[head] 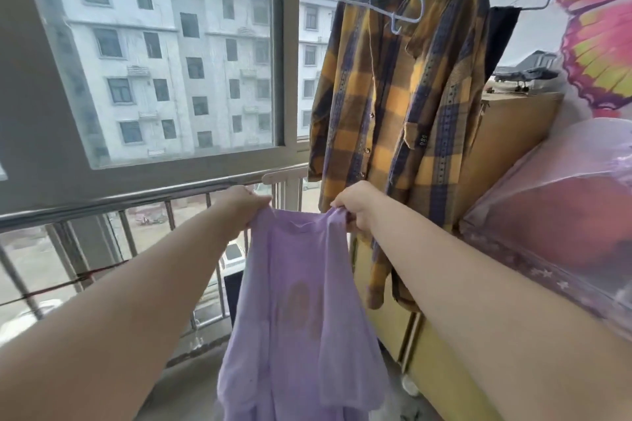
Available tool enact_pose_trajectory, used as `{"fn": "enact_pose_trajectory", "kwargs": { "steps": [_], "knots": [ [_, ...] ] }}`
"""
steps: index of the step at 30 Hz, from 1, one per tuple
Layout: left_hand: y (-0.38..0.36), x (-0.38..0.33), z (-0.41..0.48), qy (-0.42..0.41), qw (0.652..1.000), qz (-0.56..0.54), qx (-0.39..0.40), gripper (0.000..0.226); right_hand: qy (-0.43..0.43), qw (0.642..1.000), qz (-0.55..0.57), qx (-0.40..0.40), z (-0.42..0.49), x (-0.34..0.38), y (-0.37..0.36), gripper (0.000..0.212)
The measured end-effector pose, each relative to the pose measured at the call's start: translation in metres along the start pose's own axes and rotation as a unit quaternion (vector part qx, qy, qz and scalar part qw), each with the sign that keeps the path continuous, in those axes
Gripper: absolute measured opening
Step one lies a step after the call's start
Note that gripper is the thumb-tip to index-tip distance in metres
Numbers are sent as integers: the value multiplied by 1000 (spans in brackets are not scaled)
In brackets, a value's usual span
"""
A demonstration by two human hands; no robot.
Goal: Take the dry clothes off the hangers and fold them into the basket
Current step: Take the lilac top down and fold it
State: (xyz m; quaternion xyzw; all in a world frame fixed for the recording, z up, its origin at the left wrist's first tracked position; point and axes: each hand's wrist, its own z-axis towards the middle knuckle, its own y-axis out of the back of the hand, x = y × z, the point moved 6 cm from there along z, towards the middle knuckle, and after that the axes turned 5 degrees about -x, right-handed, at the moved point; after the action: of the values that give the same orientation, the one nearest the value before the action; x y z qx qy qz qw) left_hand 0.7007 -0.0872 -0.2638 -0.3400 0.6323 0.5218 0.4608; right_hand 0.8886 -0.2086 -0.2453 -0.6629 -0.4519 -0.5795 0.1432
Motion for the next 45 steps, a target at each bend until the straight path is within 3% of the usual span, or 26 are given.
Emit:
{"fn": "enact_pose_trajectory", "kwargs": {
  "steps": [4,10,12,16,20,23,27,30,33,36,39,42,45],
  "knots": [
    [-23,5,-17,-5,998,-65,11,33,47,998,34,37,-10,-1,-28,19],
    [-42,1,-50,-77,996,18,39,12,81,994,39,64,-25,-7,-40,21],
    [-42,2,-58,-80,995,-5,56,10,88,992,56,68,-30,-9,-39,21],
    [-41,8,-73,-53,988,-84,115,37,93,988,81,97,-40,-17,-34,32],
    [-38,14,-77,-72,993,29,87,57,178,974,-24,140,-48,-23,-35,40],
    [-41,14,-79,-71,992,50,87,49,235,958,-60,151,-58,-25,-35,43],
    [-41,14,-79,-44,990,-45,128,19,314,945,-71,57,-64,-25,-18,46],
    [-44,11,-84,-56,984,-54,159,21,285,945,-110,118,-61,-40,-21,57],
    [-52,6,-97,-85,975,-44,199,21,253,943,-130,173,-60,-56,-29,39],
    [-51,6,-101,-104,970,-62,211,24,267,949,-111,122,-61,-59,-20,16],
    [-55,14,-103,-71,960,-128,239,22,260,957,-80,101,-59,-63,-9,14],
    [-64,33,-100,-82,966,5,246,26,269,959,-2,94,-63,-58,1,15],
    [-80,52,-105,-111,946,152,264,19,296,950,3,98,-63,-51,9,20]
  ]
}}
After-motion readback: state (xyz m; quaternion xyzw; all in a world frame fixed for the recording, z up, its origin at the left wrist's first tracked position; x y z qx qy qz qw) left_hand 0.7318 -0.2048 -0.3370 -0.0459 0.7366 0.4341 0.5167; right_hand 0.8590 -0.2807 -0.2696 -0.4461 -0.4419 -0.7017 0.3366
